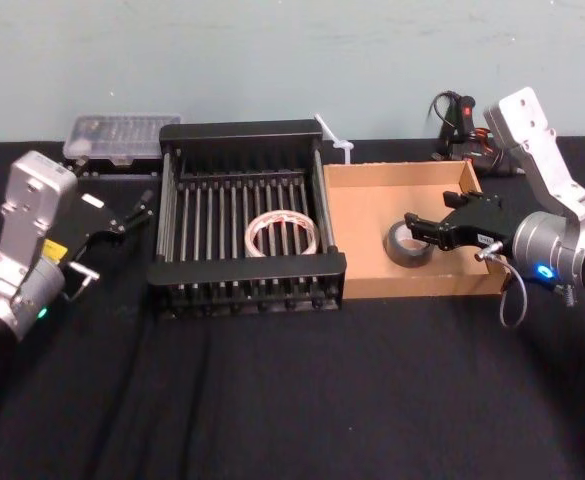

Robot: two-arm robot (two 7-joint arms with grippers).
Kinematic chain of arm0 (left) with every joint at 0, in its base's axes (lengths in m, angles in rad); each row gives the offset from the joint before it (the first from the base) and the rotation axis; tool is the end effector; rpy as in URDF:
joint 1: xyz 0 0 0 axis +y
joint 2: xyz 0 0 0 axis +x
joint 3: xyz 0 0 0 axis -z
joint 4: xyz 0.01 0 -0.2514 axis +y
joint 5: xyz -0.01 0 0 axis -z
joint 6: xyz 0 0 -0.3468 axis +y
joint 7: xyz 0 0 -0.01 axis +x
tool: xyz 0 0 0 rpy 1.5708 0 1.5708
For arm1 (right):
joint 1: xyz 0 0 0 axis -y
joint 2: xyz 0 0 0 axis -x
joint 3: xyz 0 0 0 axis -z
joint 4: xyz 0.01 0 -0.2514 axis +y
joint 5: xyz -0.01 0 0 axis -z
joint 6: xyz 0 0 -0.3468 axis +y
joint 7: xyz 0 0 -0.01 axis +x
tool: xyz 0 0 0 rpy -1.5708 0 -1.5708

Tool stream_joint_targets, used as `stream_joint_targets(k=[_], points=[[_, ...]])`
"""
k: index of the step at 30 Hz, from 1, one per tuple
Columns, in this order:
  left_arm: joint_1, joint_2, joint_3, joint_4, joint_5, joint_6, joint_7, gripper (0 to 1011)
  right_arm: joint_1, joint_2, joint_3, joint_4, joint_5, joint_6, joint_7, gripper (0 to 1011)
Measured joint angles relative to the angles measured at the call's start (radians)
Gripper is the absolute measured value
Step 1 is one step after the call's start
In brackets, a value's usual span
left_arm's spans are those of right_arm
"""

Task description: Pick up the white tape and place it into the black box , Pick up the silver tape and place it into the brown box.

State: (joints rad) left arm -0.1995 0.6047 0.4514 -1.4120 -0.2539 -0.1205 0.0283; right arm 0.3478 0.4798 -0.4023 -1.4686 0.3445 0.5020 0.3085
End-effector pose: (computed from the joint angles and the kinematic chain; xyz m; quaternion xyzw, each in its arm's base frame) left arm 0.3877 0.0507 -0.2784 0.1415 -0.1325 0.5799 0.7913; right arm 0.4266 -0.0123 -0.2008 -0.2287 0.0813 -0.4739 0.8465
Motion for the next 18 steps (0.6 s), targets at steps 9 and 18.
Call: stream_joint_targets(k=[9, 18], points=[[0.0, 0.0, 0.0, 0.0, 0.0, 0.0, 0.0, 1002, -0.005, -0.002, 0.003, -0.004, -0.003, -0.007, -0.003, 979], [0.0, 0.0, 0.0, 0.0, 0.0, 0.0, 0.0, 1001, -0.071, -0.04, 0.041, -0.036, -0.073, -0.158, -0.102, 1002]])
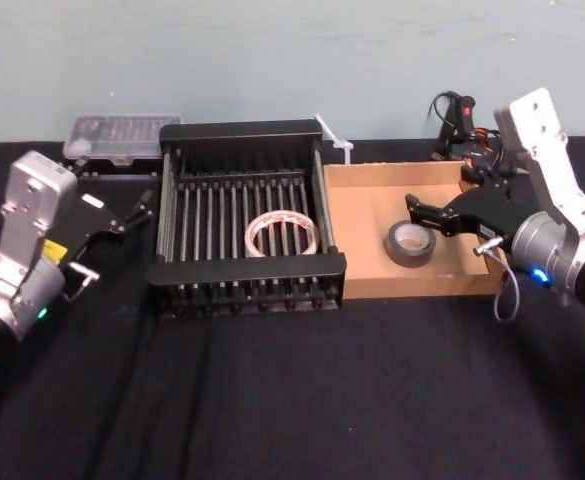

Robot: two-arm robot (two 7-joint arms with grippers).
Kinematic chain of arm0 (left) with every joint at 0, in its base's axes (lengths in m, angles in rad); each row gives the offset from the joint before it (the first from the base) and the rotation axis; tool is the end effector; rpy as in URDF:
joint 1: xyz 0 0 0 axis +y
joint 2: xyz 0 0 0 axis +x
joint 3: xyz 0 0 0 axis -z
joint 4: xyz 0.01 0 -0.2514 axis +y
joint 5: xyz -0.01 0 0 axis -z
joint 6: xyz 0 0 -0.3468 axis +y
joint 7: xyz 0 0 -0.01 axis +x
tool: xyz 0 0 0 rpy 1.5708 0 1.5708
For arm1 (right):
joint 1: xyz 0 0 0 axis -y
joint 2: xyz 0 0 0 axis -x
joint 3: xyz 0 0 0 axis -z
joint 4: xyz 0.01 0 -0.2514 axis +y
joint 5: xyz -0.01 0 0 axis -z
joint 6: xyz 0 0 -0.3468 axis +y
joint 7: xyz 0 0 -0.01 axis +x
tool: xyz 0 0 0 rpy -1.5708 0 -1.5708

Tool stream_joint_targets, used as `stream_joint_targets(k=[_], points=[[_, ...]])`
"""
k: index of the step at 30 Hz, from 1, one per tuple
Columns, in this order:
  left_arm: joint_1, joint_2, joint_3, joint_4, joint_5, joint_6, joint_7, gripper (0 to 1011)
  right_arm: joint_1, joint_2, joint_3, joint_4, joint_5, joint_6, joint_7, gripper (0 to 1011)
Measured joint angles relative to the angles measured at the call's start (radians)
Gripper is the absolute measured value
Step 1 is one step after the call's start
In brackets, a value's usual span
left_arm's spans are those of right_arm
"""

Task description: Pick up the white tape and place it into the black box , Pick up the silver tape and place it into the brown box.

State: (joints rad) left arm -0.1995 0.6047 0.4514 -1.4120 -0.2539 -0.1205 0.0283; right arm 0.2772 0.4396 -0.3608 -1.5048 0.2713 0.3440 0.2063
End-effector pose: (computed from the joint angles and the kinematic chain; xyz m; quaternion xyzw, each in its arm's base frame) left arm 0.3877 0.0507 -0.2784 0.1415 -0.1325 0.5799 0.7913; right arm 0.4142 -0.0054 -0.2105 -0.1818 0.0140 -0.5203 0.8343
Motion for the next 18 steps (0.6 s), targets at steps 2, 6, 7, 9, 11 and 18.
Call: stream_joint_targets(k=[2, 6, 7, 9, 11, 18], points=[[0.0, 0.0, 0.0, 0.0, 0.0, 0.0, 0.0, 1001, -0.016, -0.009, 0.007, -0.006, -0.018, -0.037, -0.027, 1002], [0.0, 0.0, 0.0, 0.0, 0.0, 0.0, 0.0, 1001, -0.055, -0.039, 0.019, -0.012, -0.071, -0.123, -0.107, 1002], [0.0, 0.0, 0.0, 0.0, 0.0, 0.0, 0.0, 1001, -0.061, -0.044, 0.02, -0.012, -0.08, -0.134, -0.119, 1002], [0.0, 0.0, 0.0, 0.0, 0.0, 0.0, 0.0, 1002, -0.076, -0.058, 0.023, -0.01, -0.109, -0.166, -0.16, 1002], [0.0, 0.0, 0.0, 0.0, 0.0, 0.0, 0.0, 1001, -0.087, -0.068, 0.025, -0.007, -0.129, -0.185, -0.187, 1002], [0.0, 0.0, 0.0, 0.0, 0.0, 0.0, 0.0, 1001, -0.123, -0.1, 0.037, 0.009, -0.199, -0.255, -0.275, 1002]])
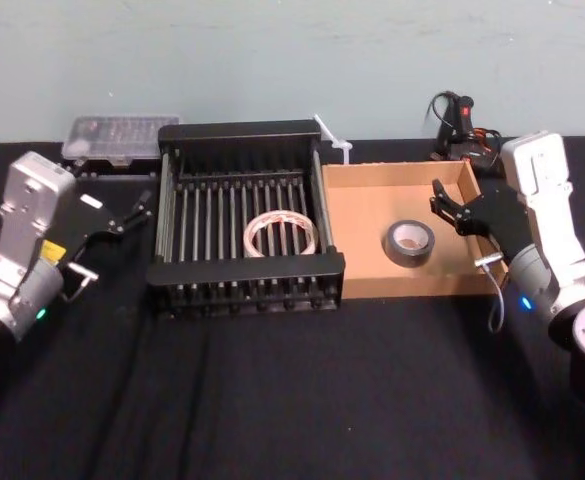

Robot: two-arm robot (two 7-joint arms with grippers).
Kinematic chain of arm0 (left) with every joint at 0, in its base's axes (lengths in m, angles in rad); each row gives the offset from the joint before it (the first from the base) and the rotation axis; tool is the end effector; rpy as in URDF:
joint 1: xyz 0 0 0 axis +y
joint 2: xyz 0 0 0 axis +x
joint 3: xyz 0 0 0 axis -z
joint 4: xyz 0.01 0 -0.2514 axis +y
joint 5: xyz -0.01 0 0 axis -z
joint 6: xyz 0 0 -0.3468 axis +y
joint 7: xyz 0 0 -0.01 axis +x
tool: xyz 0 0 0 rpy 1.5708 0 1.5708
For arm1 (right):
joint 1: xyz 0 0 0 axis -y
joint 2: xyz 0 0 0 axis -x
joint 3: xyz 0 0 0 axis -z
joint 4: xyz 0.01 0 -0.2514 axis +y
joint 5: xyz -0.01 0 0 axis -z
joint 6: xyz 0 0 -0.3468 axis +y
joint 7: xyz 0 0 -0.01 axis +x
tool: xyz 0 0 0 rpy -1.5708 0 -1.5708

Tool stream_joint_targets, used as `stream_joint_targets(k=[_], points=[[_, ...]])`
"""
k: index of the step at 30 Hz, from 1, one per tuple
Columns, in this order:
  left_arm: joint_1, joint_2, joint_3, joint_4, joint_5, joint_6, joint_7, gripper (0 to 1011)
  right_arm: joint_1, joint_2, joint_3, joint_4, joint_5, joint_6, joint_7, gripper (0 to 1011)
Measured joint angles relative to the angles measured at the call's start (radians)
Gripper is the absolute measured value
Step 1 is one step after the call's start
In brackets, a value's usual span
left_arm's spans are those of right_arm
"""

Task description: Pick up the white tape and place it into the black box , Pick up the silver tape and place it into the brown box.

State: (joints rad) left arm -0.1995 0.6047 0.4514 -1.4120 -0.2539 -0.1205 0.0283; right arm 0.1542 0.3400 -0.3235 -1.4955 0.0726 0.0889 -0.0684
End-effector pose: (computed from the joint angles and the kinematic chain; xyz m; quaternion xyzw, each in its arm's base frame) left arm 0.3877 0.0507 -0.2784 0.1415 -0.1325 0.5799 0.7913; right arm 0.3897 0.0130 -0.2544 -0.1329 -0.0875 -0.6249 0.7643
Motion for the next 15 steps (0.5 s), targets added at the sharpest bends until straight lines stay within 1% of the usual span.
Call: stream_joint_targets(k=[7, 15], points=[[0.0, 0.0, 0.0, 0.0, 0.0, 0.0, 0.0, 1001, -0.014, -0.019, 0.013, 0.015, -0.03, -0.016, -0.017, 1002], [0.0, 0.0, 0.0, 0.0, 0.0, 0.0, 0.0, 1001, -0.02, -0.027, 0.022, 0.015, -0.036, -0.016, -0.016, 1002]])
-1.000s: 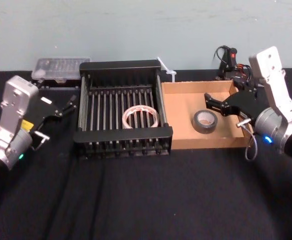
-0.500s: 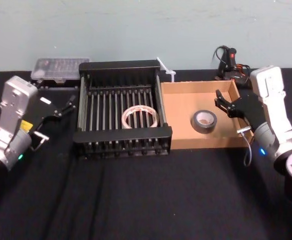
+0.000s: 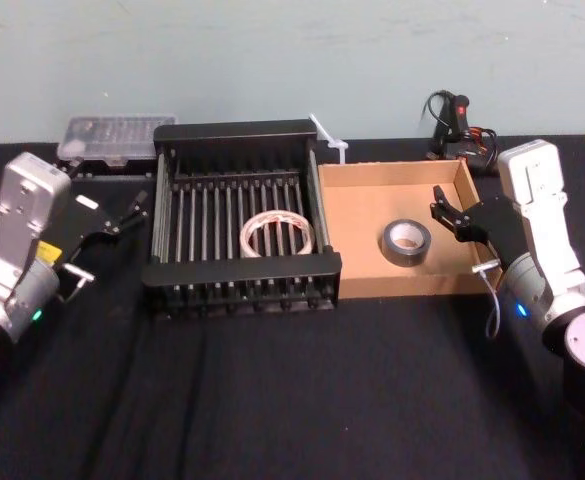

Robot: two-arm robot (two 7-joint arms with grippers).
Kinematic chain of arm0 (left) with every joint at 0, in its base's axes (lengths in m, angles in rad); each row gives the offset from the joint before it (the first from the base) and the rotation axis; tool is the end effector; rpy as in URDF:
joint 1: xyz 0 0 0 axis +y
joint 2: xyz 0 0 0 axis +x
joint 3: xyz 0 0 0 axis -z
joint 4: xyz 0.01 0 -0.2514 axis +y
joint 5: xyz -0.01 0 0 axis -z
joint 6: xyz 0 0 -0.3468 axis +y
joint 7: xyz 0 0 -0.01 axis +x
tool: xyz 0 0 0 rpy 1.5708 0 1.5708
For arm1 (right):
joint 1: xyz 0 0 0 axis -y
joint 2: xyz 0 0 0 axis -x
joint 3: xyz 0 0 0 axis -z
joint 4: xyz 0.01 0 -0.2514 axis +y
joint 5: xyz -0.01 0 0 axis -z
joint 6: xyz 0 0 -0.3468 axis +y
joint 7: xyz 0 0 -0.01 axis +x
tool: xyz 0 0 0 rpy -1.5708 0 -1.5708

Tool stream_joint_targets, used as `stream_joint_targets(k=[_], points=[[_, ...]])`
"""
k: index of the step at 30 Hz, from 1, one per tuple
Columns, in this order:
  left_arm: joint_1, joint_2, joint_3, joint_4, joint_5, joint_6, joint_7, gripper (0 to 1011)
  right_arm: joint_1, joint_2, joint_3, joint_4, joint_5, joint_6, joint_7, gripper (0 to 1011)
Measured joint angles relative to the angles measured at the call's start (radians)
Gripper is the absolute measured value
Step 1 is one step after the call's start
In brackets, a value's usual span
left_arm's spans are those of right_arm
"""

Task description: Pick up the white tape and place it into the black box , Pick up the silver tape and place it into the brown box.

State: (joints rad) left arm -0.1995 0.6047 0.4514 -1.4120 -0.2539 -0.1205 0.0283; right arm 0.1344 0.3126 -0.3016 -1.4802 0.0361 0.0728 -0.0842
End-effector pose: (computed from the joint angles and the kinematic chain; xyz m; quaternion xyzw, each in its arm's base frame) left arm 0.3877 0.0507 -0.2784 0.1415 -0.1325 0.5799 0.7913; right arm 0.3867 0.0125 -0.2639 -0.1354 -0.0882 -0.6365 0.7542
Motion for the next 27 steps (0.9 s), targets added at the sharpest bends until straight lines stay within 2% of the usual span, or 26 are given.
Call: stream_joint_targets(k=[23, 27], points=[[0.0, 0.0, 0.0, 0.0, 0.0, 0.0, 0.0, 1001, 0.003, 0.003, -0.004, -0.001, 0.002, 0.002, 0.002, 1002], [0.0, 0.0, 0.0, 0.0, 0.0, 0.0, 0.0, 1001, 0.005, 0.015, -0.01, 0.0, 0.011, -0.004, 0.004, 1002]])
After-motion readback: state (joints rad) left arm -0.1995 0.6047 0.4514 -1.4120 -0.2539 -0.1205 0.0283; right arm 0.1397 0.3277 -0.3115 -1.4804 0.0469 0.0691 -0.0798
